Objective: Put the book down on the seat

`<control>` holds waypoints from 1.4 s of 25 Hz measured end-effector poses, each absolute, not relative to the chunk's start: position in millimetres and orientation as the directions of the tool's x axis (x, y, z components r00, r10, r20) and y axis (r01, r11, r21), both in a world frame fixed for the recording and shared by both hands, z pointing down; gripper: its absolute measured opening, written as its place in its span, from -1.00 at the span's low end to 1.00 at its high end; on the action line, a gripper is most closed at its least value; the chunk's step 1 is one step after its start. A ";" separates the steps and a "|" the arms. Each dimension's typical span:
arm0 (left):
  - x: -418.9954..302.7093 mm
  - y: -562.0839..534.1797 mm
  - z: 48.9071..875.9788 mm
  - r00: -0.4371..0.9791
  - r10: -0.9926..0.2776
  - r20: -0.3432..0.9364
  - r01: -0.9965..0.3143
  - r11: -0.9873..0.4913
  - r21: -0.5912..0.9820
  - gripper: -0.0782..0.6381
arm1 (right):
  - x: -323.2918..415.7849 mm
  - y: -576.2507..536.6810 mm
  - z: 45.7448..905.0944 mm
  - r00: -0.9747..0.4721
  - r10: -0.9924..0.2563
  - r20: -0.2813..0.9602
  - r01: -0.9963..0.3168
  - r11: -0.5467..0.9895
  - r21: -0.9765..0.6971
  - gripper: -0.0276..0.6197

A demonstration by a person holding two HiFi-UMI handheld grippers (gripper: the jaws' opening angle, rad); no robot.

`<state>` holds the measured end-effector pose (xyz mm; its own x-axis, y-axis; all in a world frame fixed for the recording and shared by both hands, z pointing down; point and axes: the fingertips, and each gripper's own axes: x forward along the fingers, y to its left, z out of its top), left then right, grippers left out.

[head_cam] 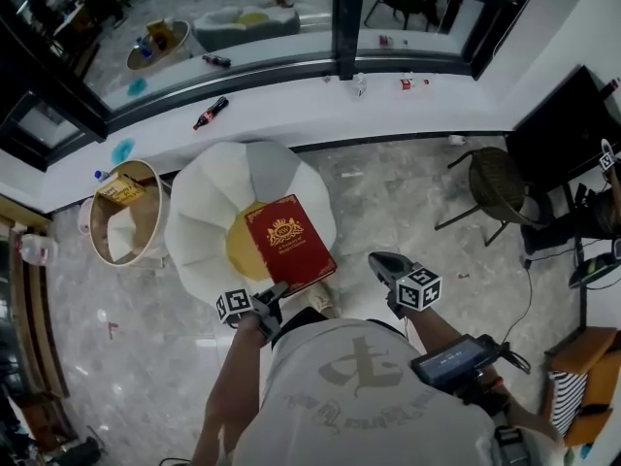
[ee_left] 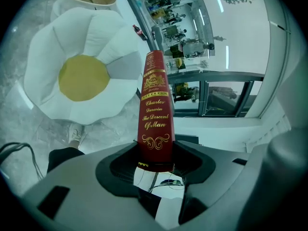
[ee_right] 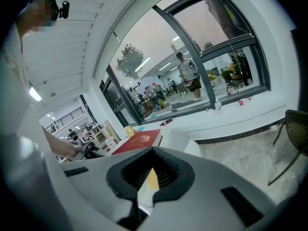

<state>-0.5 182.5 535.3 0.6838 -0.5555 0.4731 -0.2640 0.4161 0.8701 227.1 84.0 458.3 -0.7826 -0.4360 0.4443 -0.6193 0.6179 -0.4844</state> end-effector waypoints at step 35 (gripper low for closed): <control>-87.5 145.8 576.9 0.492 -0.636 0.595 -0.247 0.553 0.796 -0.13 | 104.4 -50.6 470.6 -0.853 -0.224 0.471 -0.460 0.748 -0.478 -0.87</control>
